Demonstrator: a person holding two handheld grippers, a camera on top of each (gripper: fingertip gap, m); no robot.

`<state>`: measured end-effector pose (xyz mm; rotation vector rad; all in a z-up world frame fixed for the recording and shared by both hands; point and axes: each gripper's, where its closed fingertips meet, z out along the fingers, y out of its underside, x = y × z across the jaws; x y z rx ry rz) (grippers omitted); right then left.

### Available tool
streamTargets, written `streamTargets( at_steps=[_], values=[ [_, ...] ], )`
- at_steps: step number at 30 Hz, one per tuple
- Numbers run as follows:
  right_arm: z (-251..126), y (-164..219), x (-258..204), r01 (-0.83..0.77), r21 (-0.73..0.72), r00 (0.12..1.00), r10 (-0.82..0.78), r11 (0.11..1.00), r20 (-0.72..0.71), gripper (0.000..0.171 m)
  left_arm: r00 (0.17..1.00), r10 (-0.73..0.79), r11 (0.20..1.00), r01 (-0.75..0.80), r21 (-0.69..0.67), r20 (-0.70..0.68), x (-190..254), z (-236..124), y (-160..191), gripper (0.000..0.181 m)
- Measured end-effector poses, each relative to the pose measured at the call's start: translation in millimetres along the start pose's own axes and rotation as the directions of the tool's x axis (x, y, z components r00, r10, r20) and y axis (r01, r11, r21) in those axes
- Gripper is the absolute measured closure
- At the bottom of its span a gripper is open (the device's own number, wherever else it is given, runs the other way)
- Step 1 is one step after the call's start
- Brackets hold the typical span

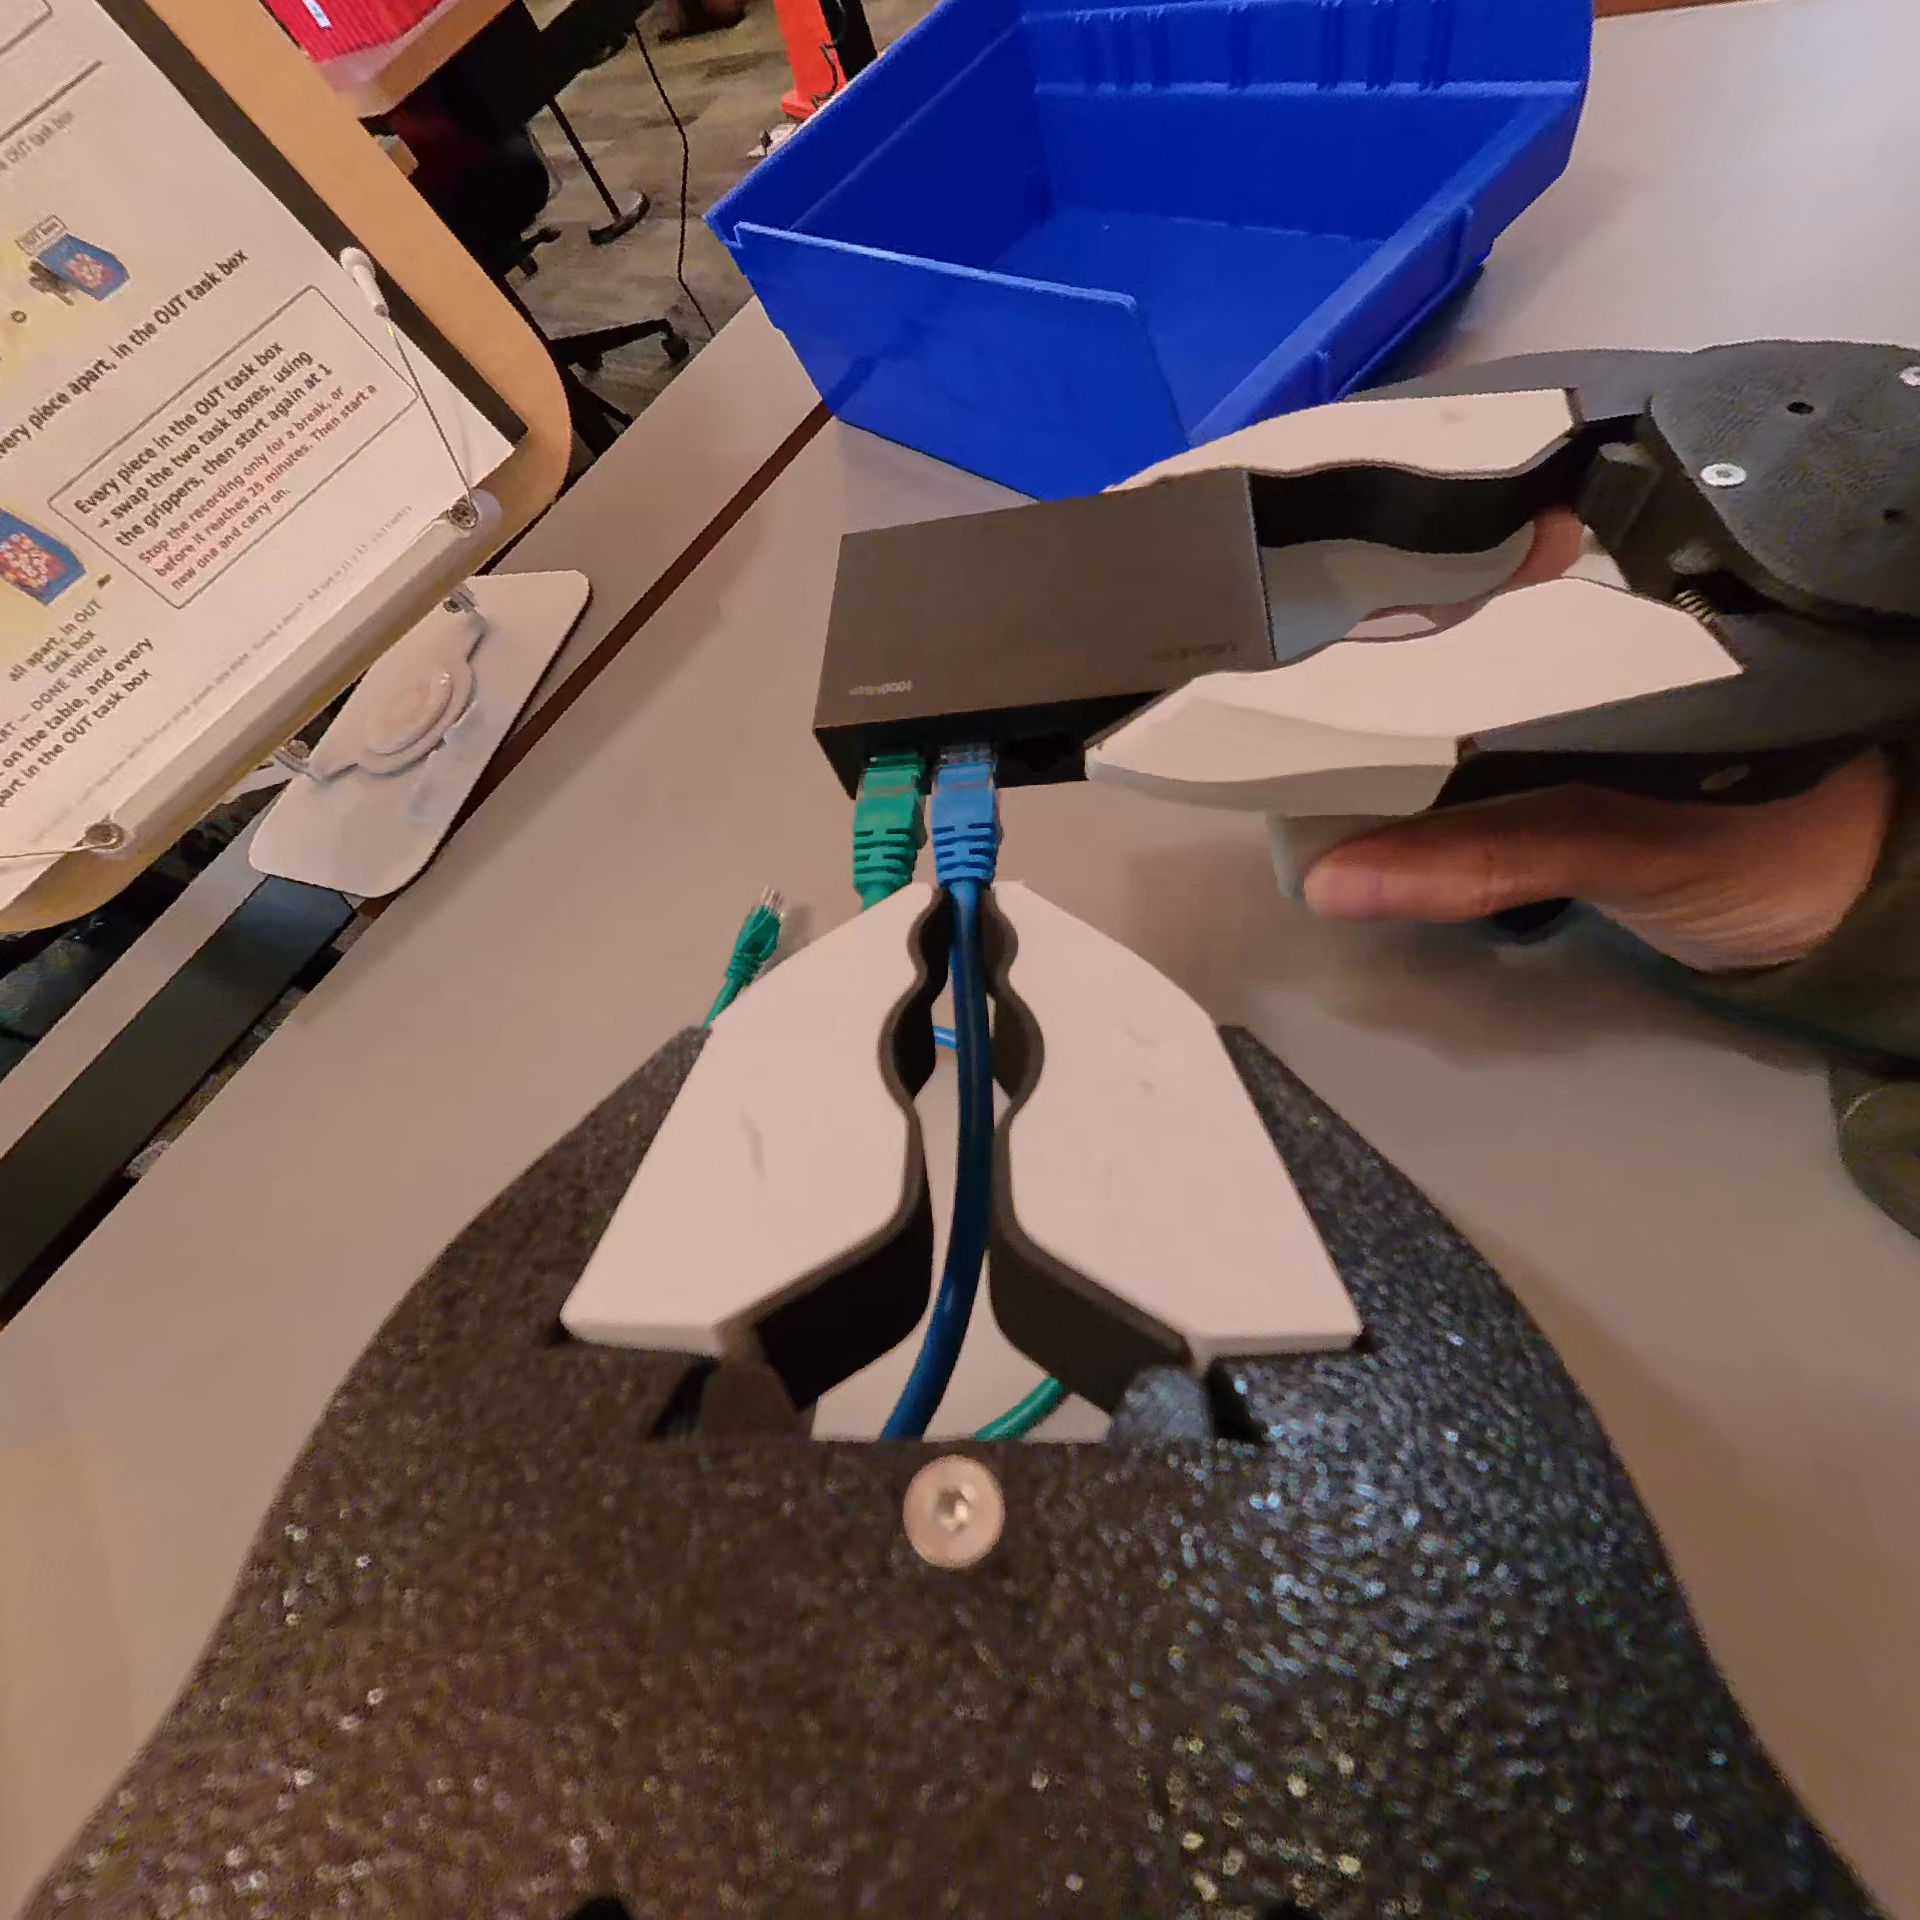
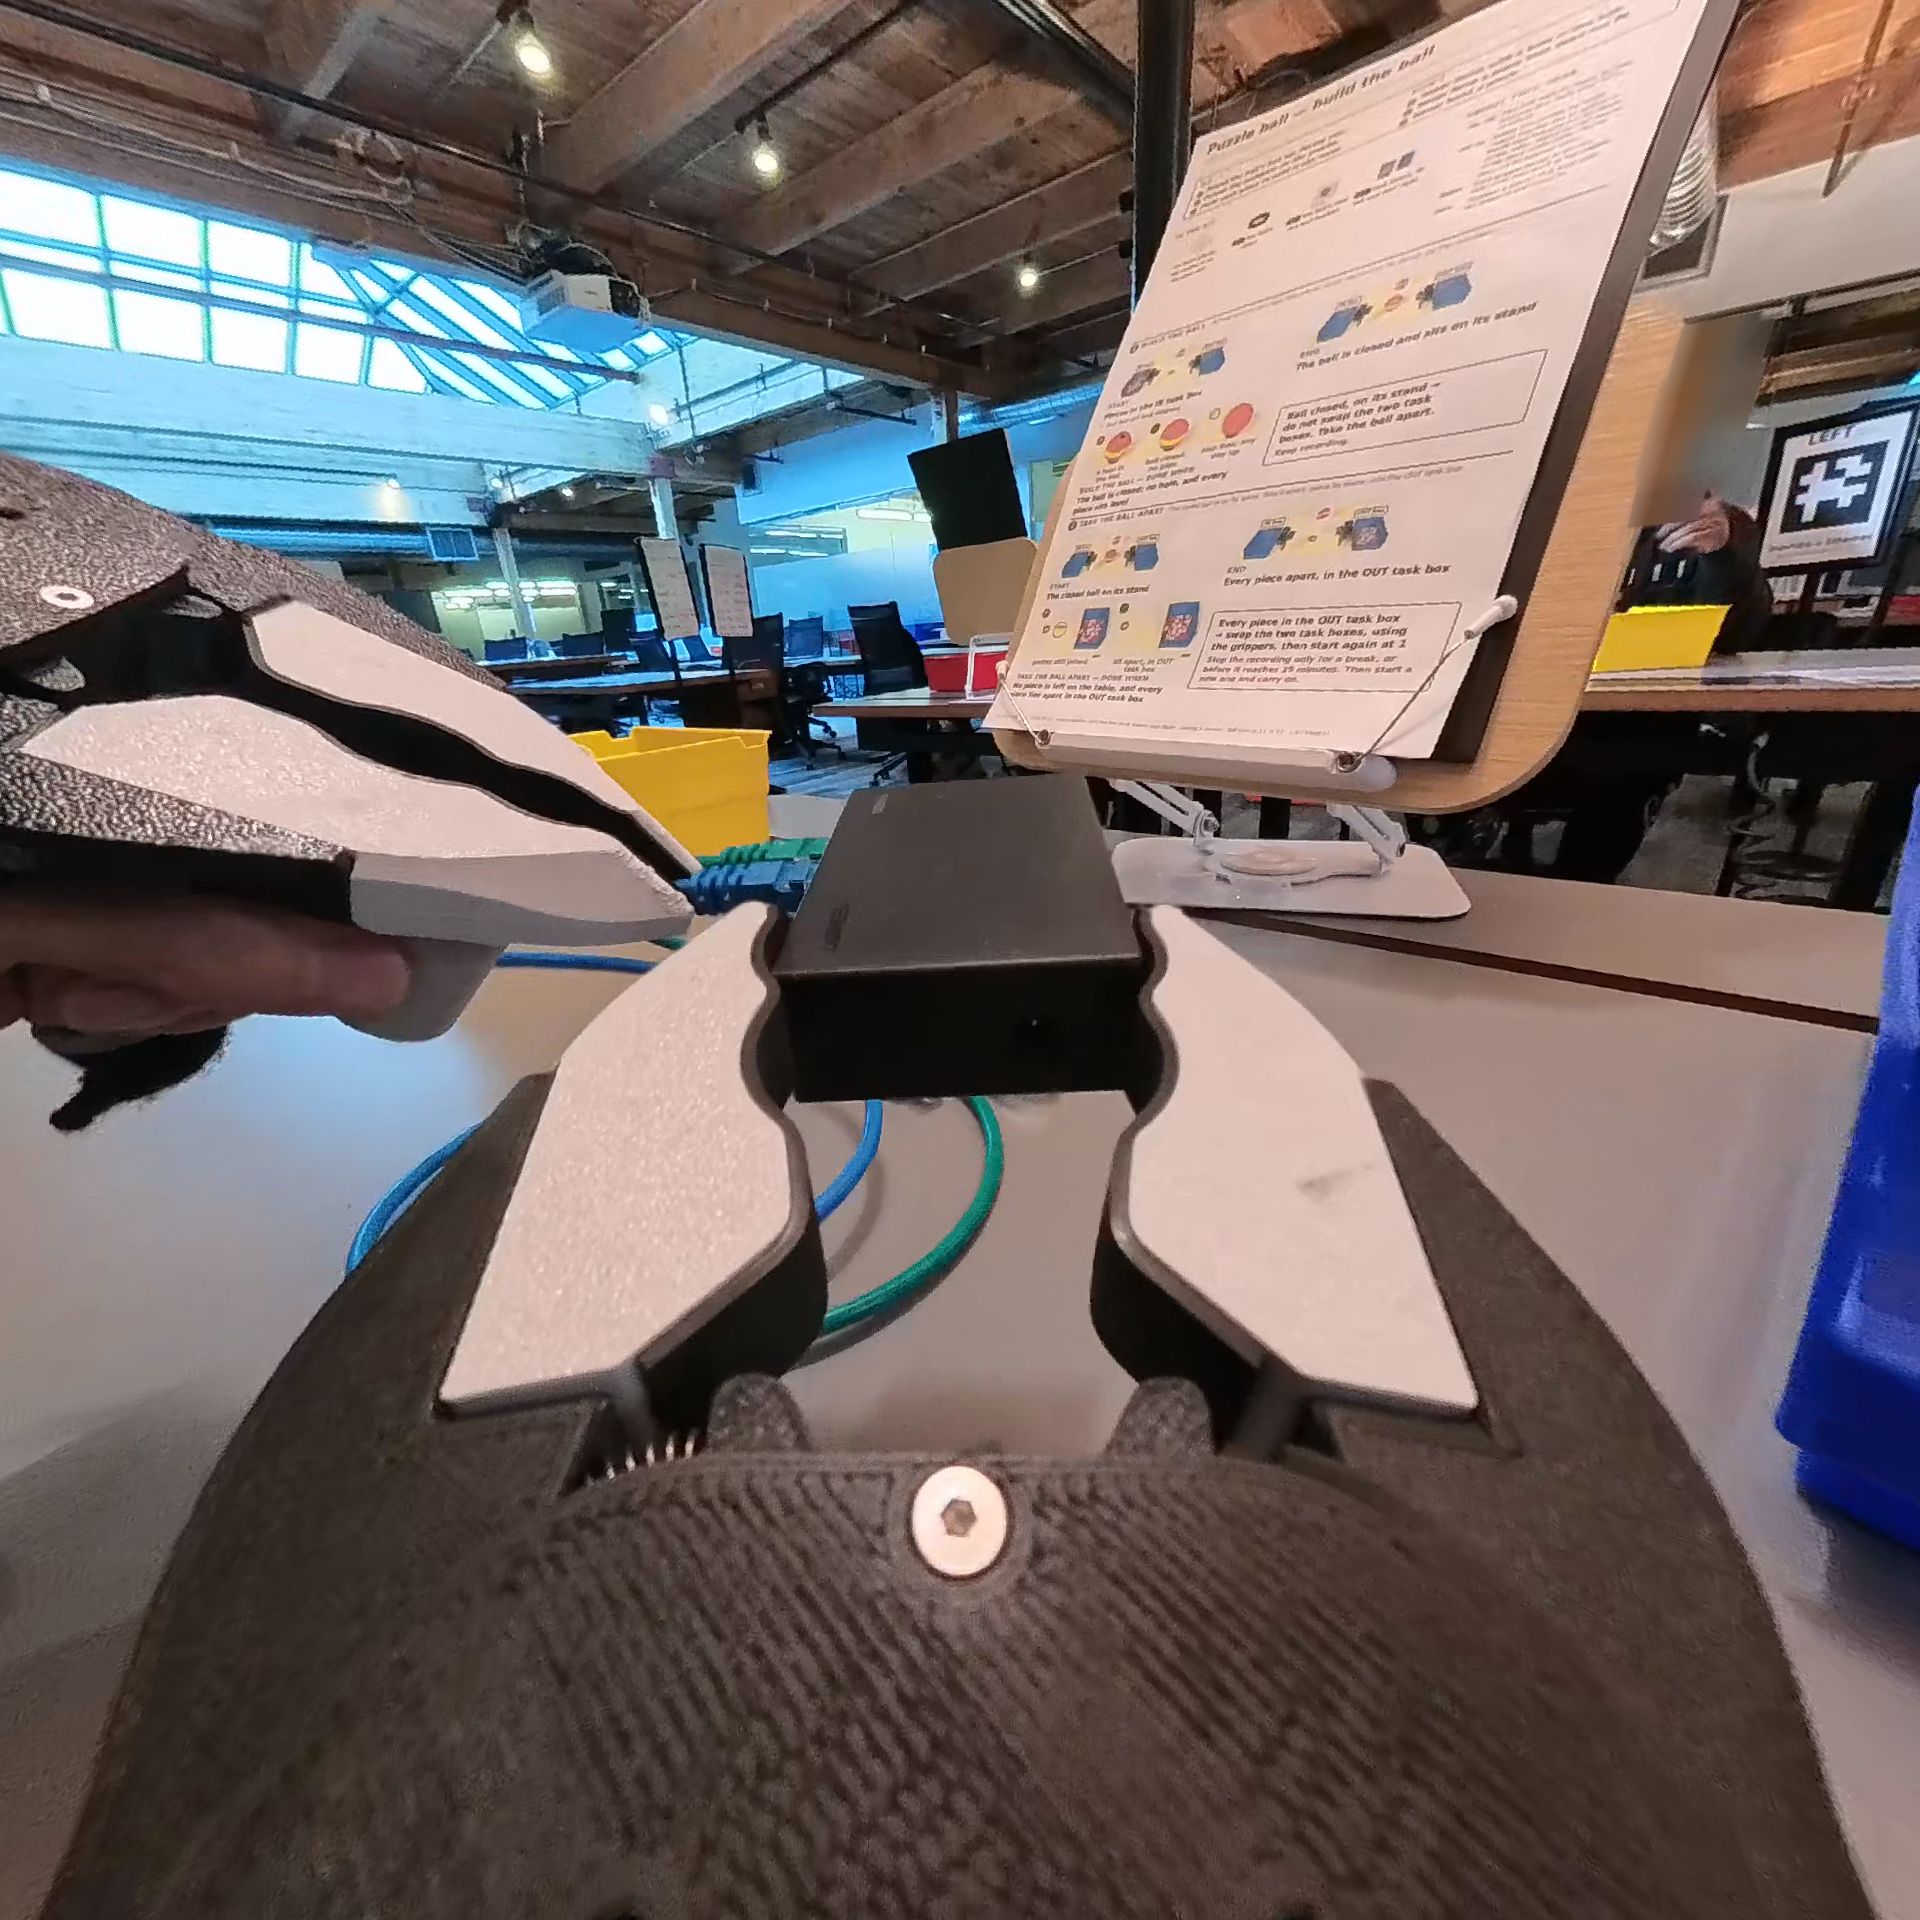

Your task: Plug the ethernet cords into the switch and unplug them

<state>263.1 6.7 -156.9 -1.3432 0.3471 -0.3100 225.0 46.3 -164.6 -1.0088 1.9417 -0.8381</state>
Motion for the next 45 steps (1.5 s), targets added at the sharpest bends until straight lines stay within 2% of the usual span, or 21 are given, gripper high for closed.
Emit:
streamTargets(
  at_steps=[6,14,16,19,25,31,34,39,45],
  values=[
    [1,4,-2,-0.042,-0.033,0.999,0.043,0.999,0.027,0.109,1.0,-0.018,0.999,0.018,0.039,-0.002,-3,-4,-6,0.177],
    [4,11,-8,-0.015,-0.094,0.998,0.021,0.995,0.057,0.108,0.973,0.215,0.976,-0.217,0.018,0.084,-7,-9,-3,0.177],
    [3,10,-6,-0.023,-0.088,0.999,0.027,0.996,0.043,0.109,0.985,0.156,0.986,-0.16,0.047,0.075,-7,-7,-5,0.177],
    [3,9,-3,-0.05,-0.079,0.998,0.053,0.996,0.042,0.108,0.999,-0.02,0.987,0.015,0.159,0.033,-7,-5,-11,0.177],
    [-1,3,3,-0.148,-0.03,0.987,0.149,0.989,0.058,0.109,0.99,-0.142,0.945,0.132,0.301,0.013,-3,-2,-18,0.176],
    [-3,2,-1,-0.21,-0.034,0.966,0.213,0.977,0.148,0.108,0.989,-0.133,0.921,0.1,0.377,0.062,0,-9,-22,0.176],
    [-2,3,-6,-0.183,-0.049,0.969,0.189,0.982,0.162,0.109,0.979,-0.204,0.906,0.2,0.372,-0.03,-1,-11,-18,0.176],
    [-1,5,-12,-0.163,-0.067,0.966,0.173,0.984,0.194,0.108,0.988,-0.152,0.922,0.155,0.356,-0.036,-2,-18,-16,0.176],
    [0,5,-8,-0.169,-0.063,0.969,0.178,0.984,0.17,0.108,0.999,-0.037,0.971,0.032,0.239,0.016,-5,-16,-22,0.176]
  ],
)
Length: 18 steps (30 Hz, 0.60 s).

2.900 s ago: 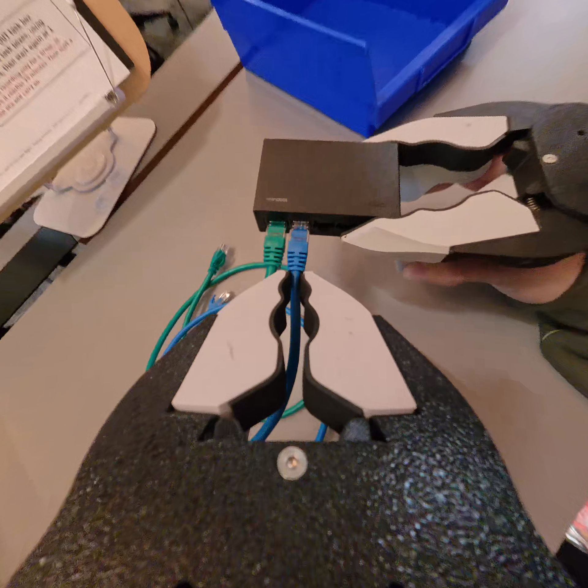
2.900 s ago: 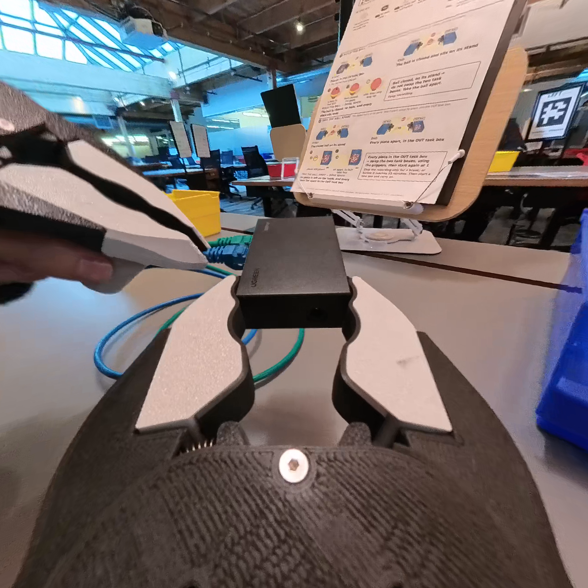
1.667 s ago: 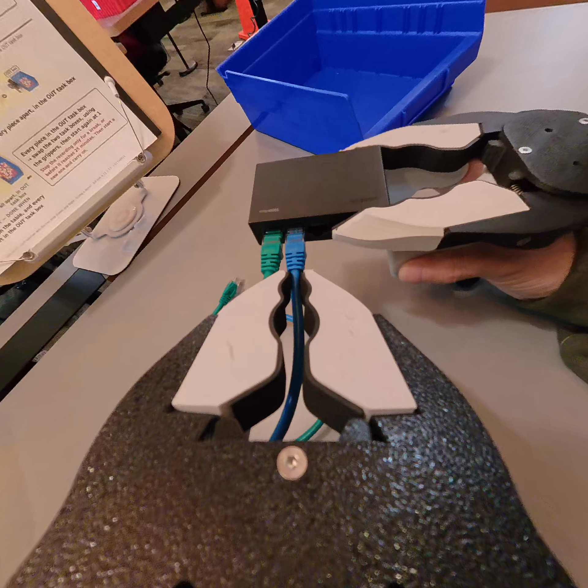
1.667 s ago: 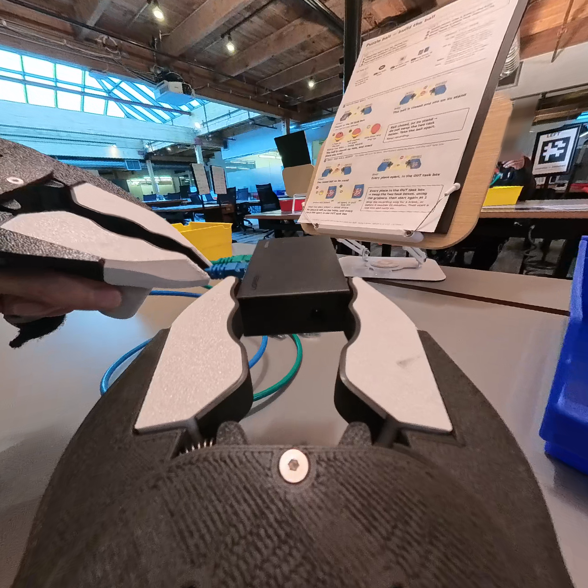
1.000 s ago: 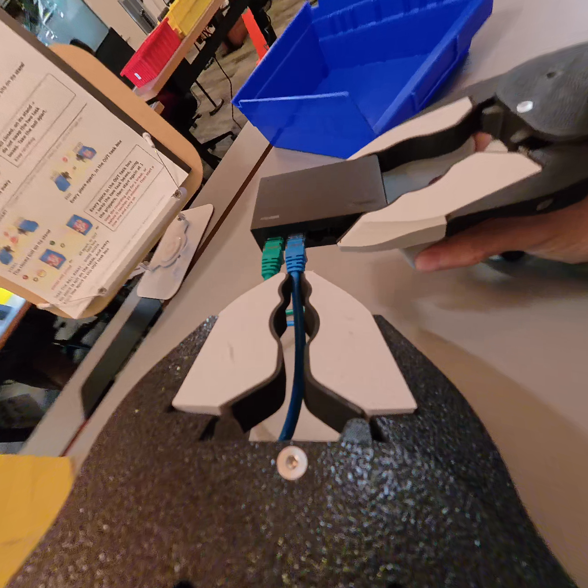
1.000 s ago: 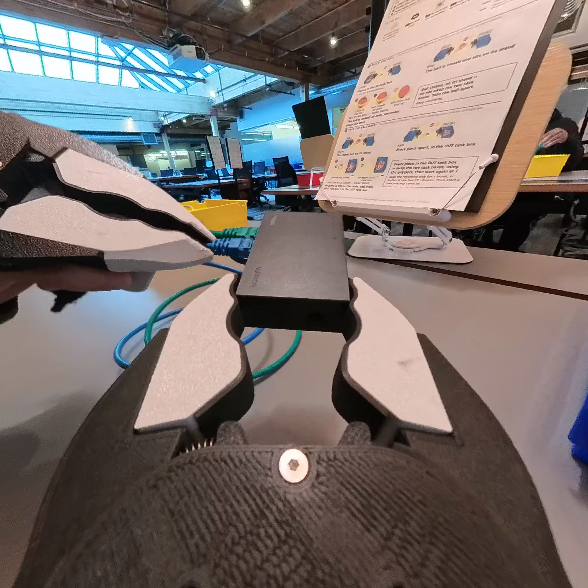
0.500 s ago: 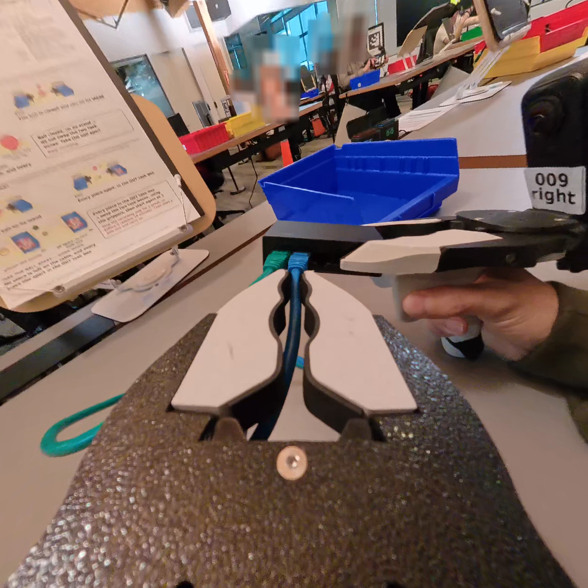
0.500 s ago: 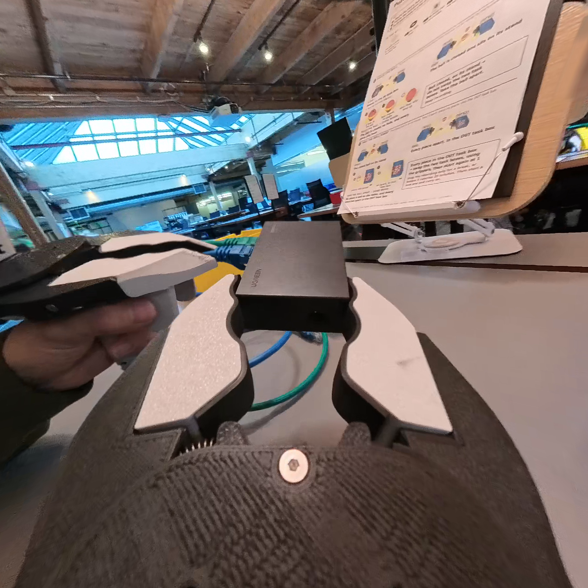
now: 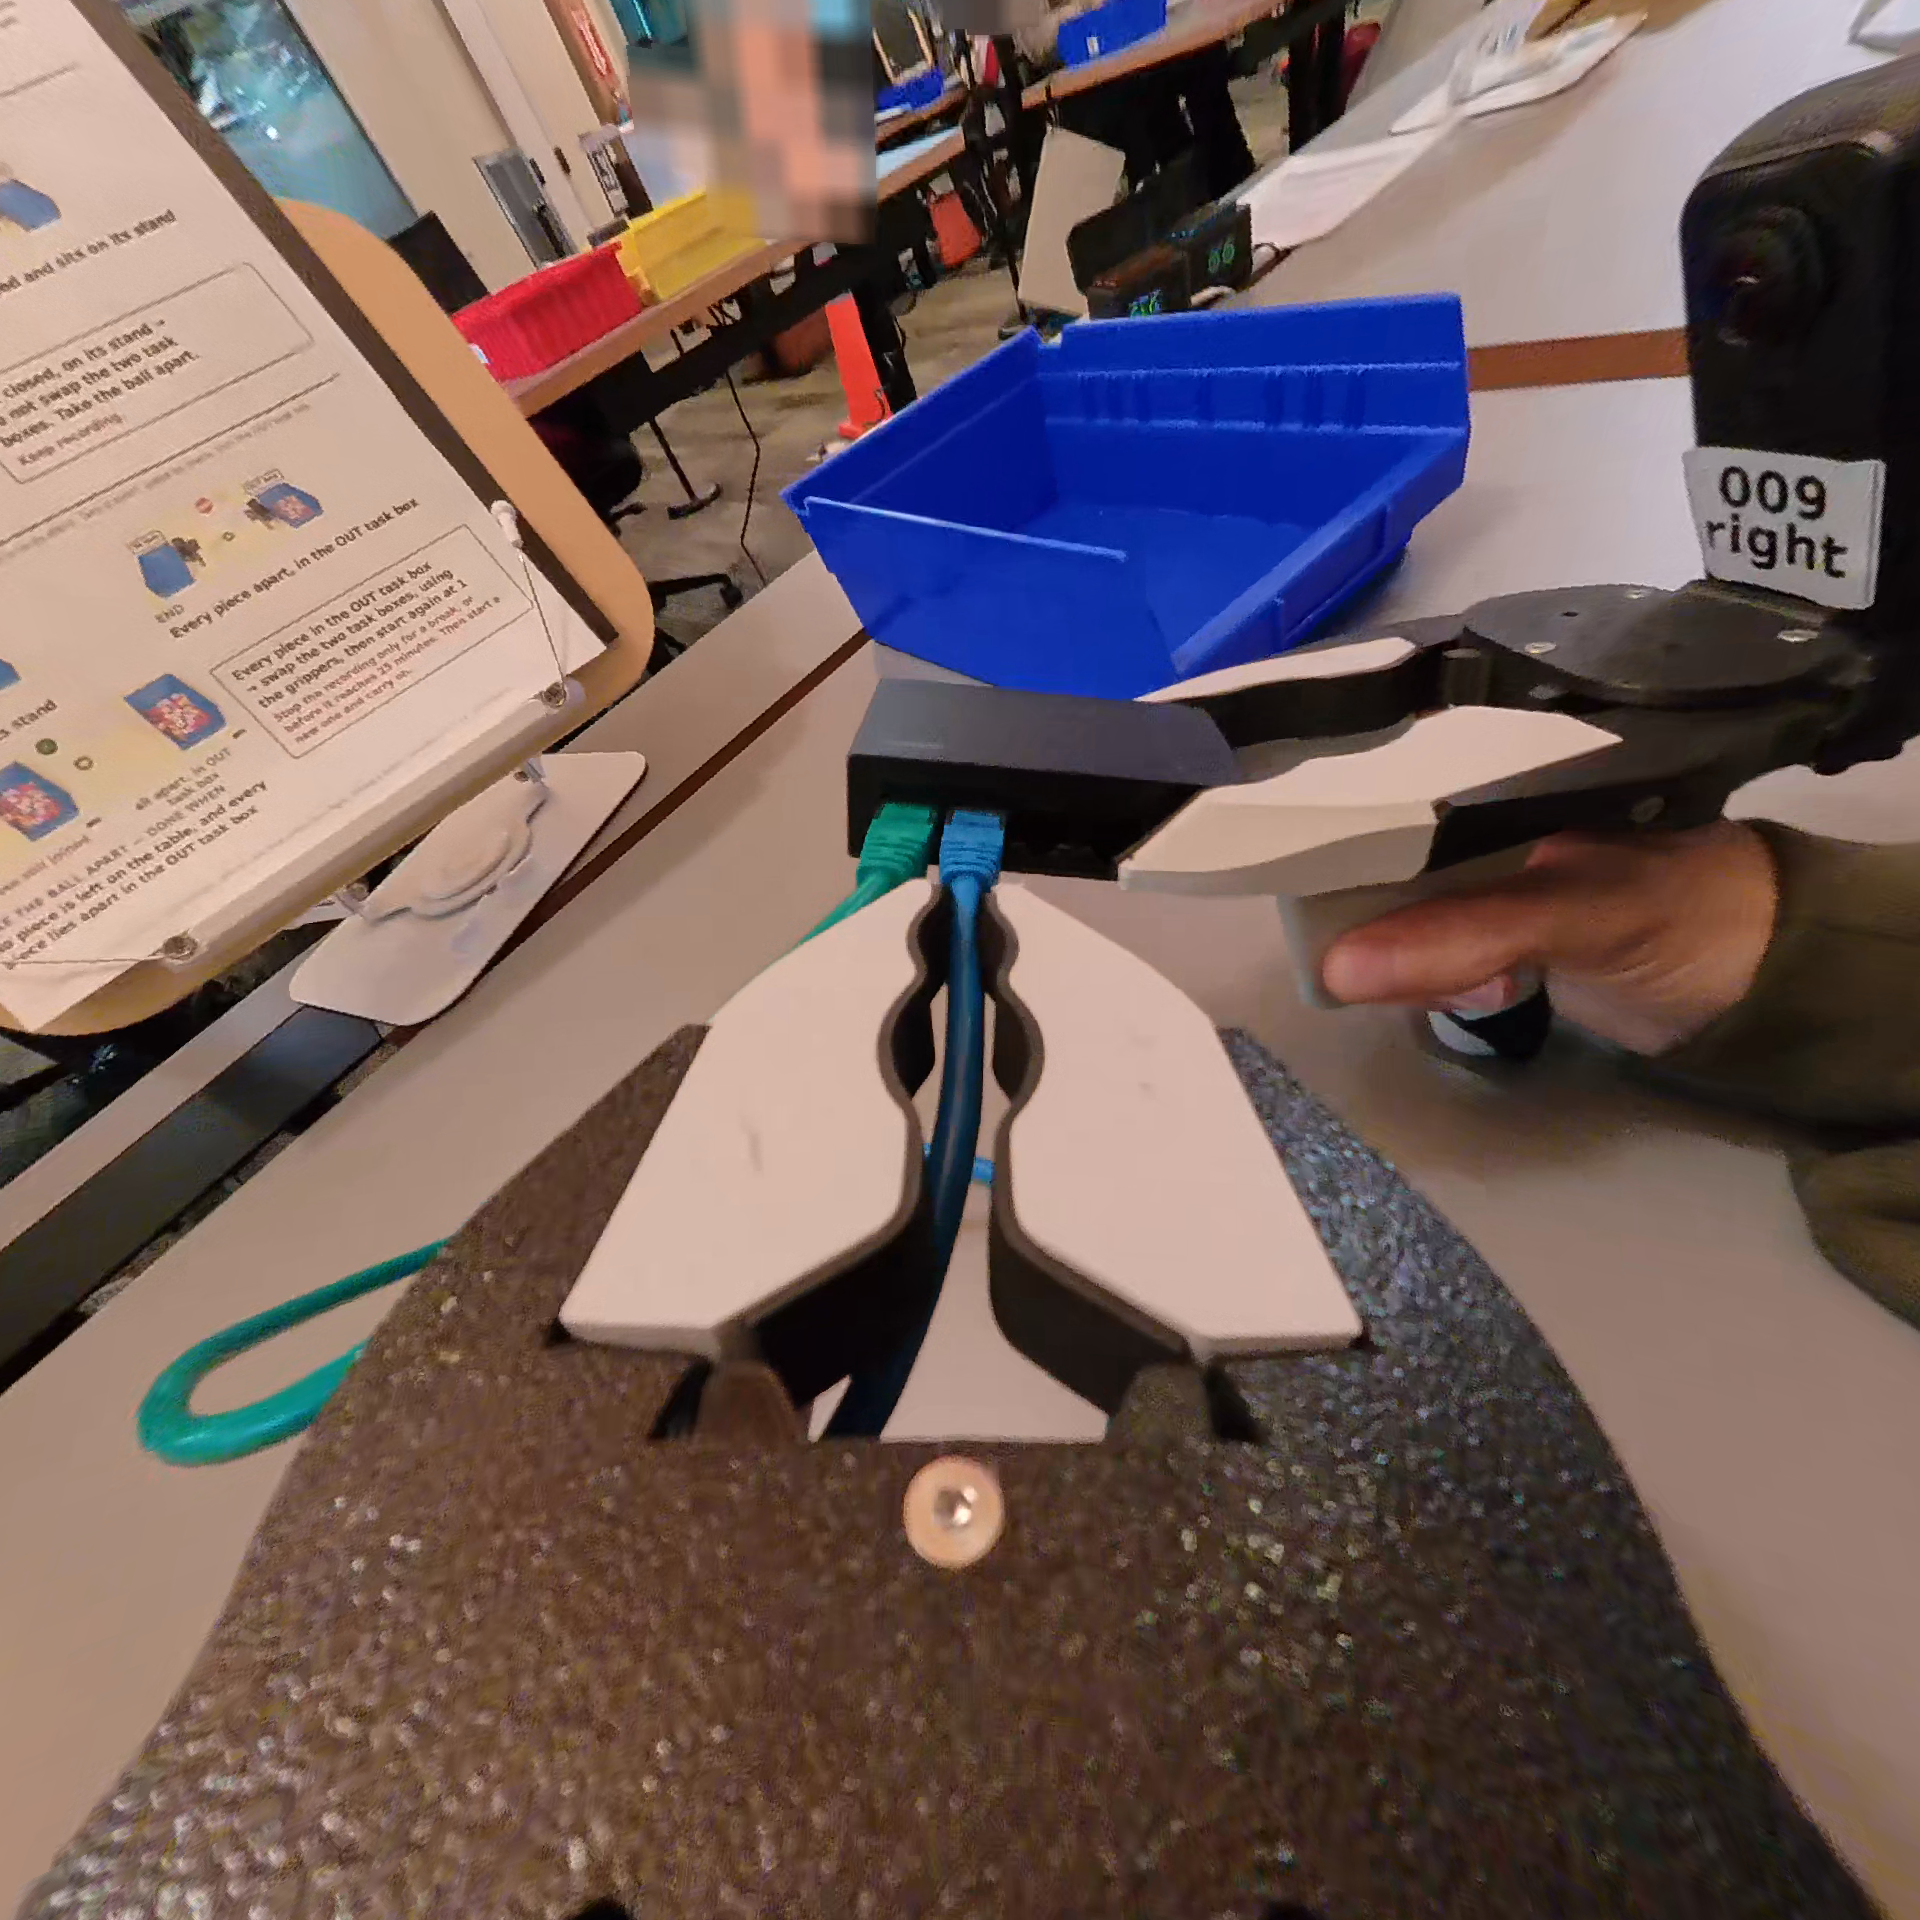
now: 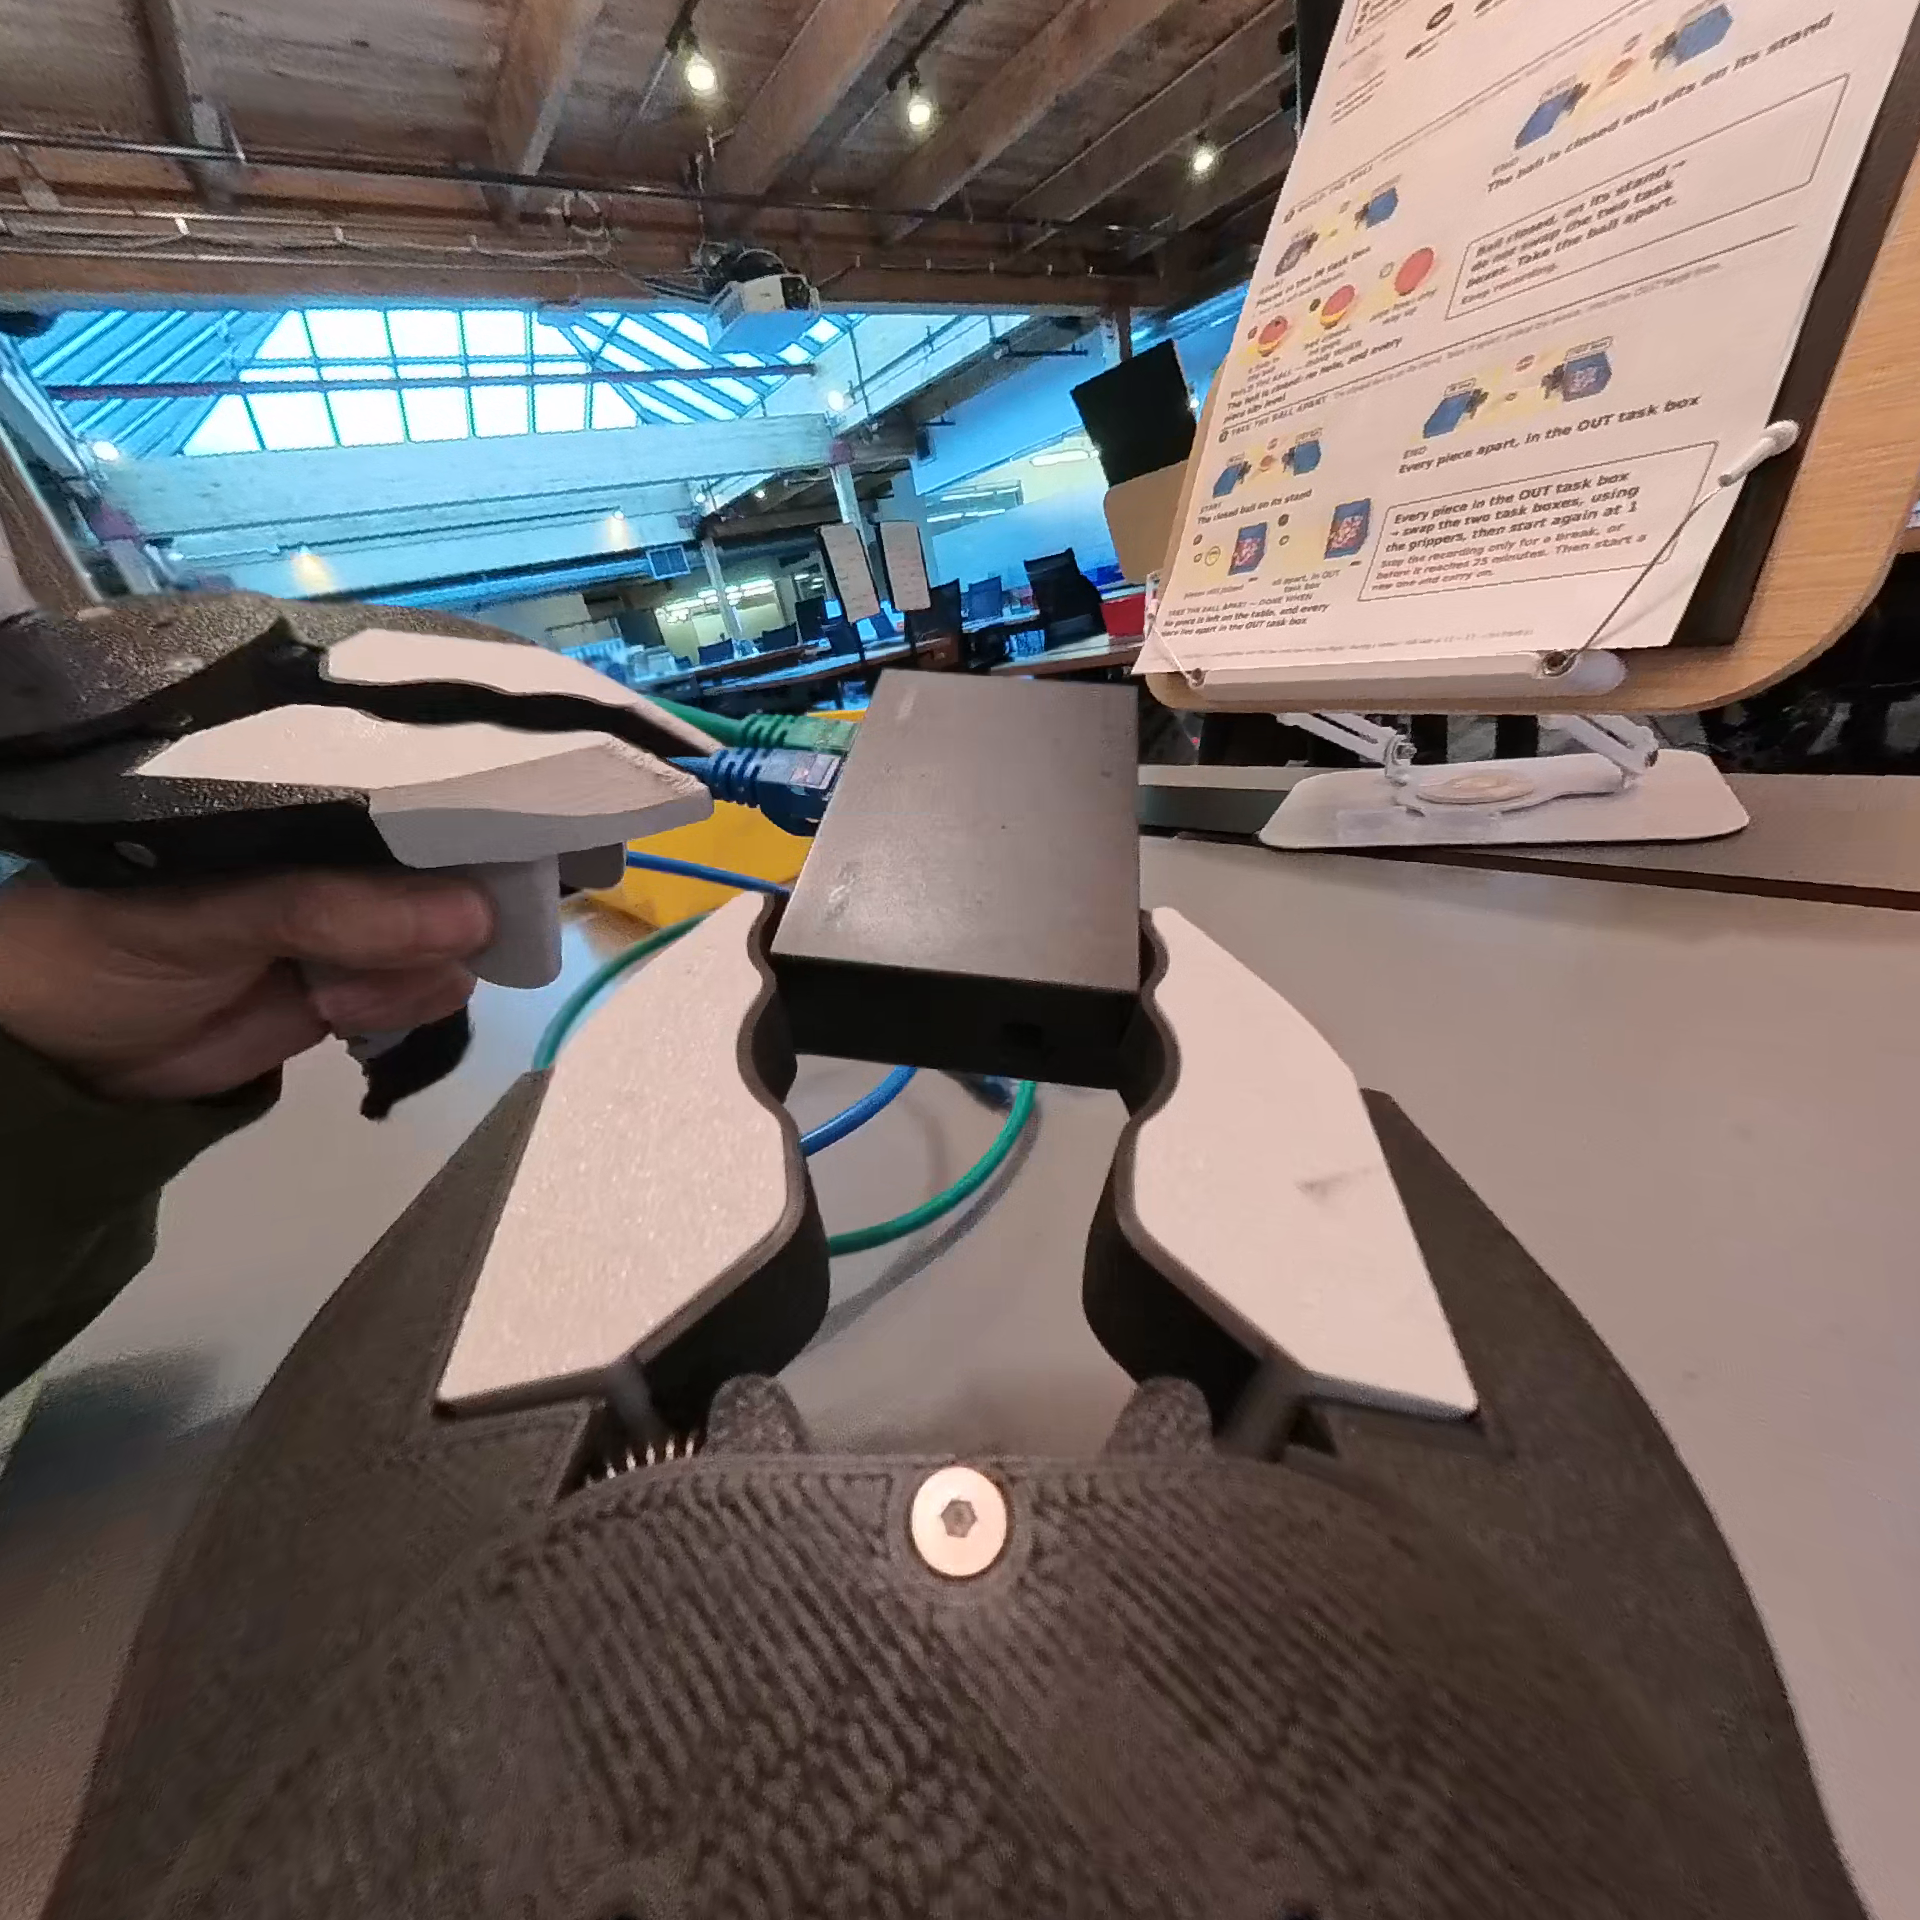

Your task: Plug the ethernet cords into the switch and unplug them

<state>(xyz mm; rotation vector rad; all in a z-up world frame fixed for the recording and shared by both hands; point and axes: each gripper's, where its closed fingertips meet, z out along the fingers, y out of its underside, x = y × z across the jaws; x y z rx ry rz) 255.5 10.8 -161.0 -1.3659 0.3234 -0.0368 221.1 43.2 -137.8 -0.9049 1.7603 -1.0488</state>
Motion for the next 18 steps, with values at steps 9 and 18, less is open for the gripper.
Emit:
streamTargets(
  at_steps=[9,18],
  values=[
    [-4,-4,15,-0.107,0.057,0.992,0.11,0.993,-0.062,0.109,0.997,-0.067,0.992,0.062,0.109,0.043,4,8,6,0.175],
    [-4,-4,11,-0.104,0.056,0.994,0.106,0.993,-0.03,0.109,0.986,-0.164,0.982,0.162,0.096,0.011,4,3,4,0.176]
  ],
)
